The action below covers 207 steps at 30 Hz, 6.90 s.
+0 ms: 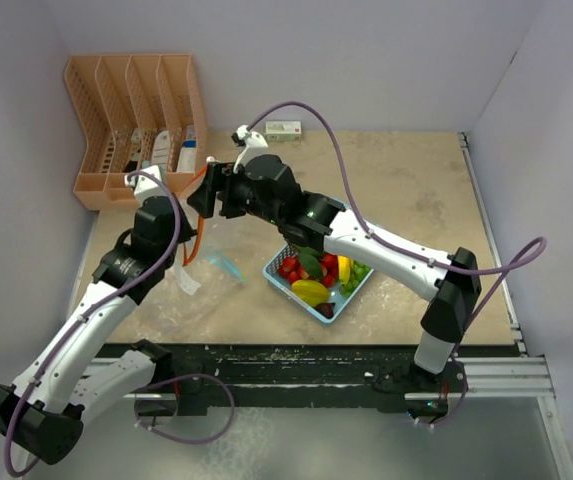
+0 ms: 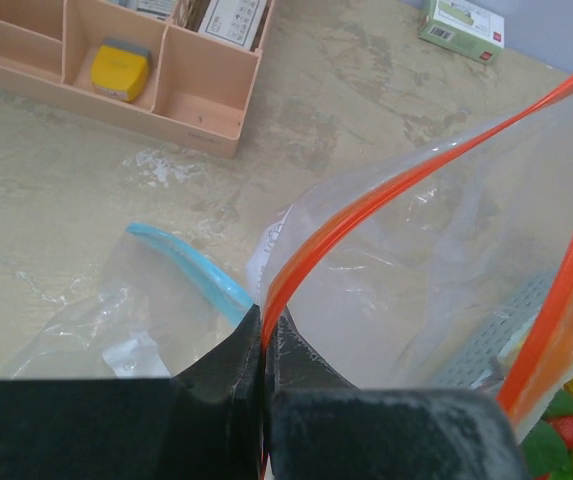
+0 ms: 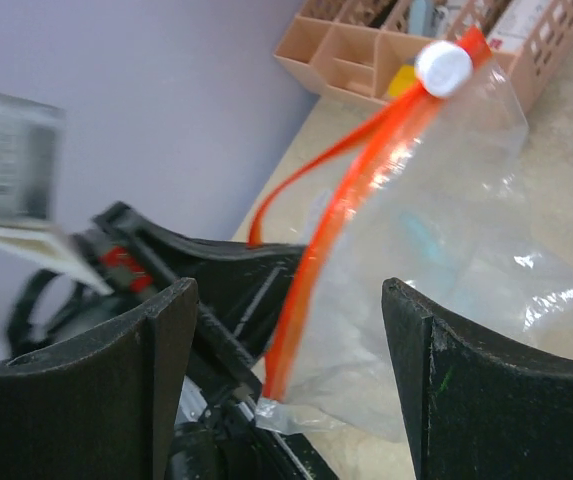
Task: Place the food in the zip-top bag and seal the zipper
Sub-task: Open the zipper of the food storage bag, then pick up the fake fruit from the bin, then place the fake fruit in the zipper food storage bag.
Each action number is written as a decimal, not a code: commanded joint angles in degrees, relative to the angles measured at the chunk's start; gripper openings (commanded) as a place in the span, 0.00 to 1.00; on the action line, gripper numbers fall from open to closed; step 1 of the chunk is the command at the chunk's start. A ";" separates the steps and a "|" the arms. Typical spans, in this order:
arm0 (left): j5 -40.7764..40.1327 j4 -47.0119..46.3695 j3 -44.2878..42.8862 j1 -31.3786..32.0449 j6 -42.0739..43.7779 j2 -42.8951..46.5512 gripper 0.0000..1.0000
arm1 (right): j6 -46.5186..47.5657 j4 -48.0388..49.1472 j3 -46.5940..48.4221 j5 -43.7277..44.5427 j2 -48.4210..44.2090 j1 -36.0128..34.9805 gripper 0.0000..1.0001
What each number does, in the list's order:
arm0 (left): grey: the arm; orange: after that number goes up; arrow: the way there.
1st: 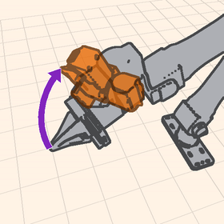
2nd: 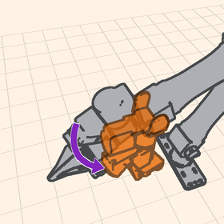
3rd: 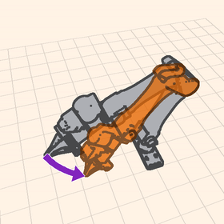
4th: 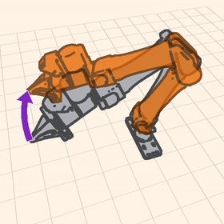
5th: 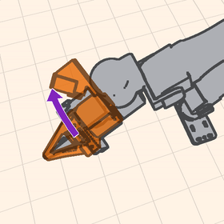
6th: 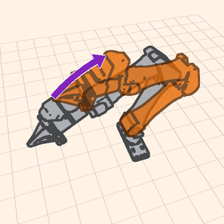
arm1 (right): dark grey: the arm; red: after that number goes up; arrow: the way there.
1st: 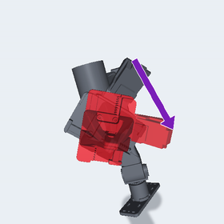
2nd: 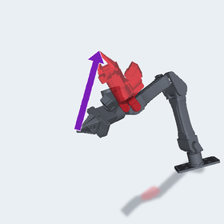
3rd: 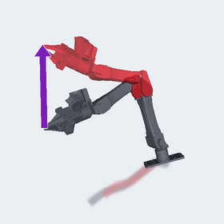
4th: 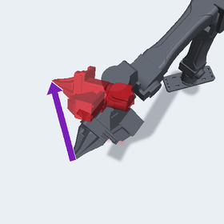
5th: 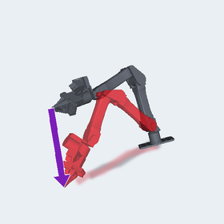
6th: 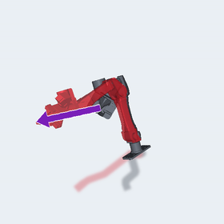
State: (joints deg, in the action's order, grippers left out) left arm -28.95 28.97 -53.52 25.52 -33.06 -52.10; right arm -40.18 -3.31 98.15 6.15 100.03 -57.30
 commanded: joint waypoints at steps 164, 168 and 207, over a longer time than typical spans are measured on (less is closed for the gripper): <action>17.54 -3.98 -3.71 -0.21 6.63 -5.37 0.00 | 35.43 -27.79 -3.46 65.85 2.26 -15.50 0.00; 17.85 -4.48 -3.20 -0.21 6.52 -5.65 0.00 | 33.36 -28.03 -2.51 61.52 1.33 -16.47 0.00; 18.66 -3.75 -2.37 -0.21 5.29 -4.71 0.00 | 33.42 -21.41 3.41 52.13 8.68 -14.43 0.84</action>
State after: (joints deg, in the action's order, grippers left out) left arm -11.38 27.44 -54.63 24.53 -27.42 -57.78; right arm -6.98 -26.35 96.82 57.54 107.50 -72.36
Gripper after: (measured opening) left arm 0.006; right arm 0.723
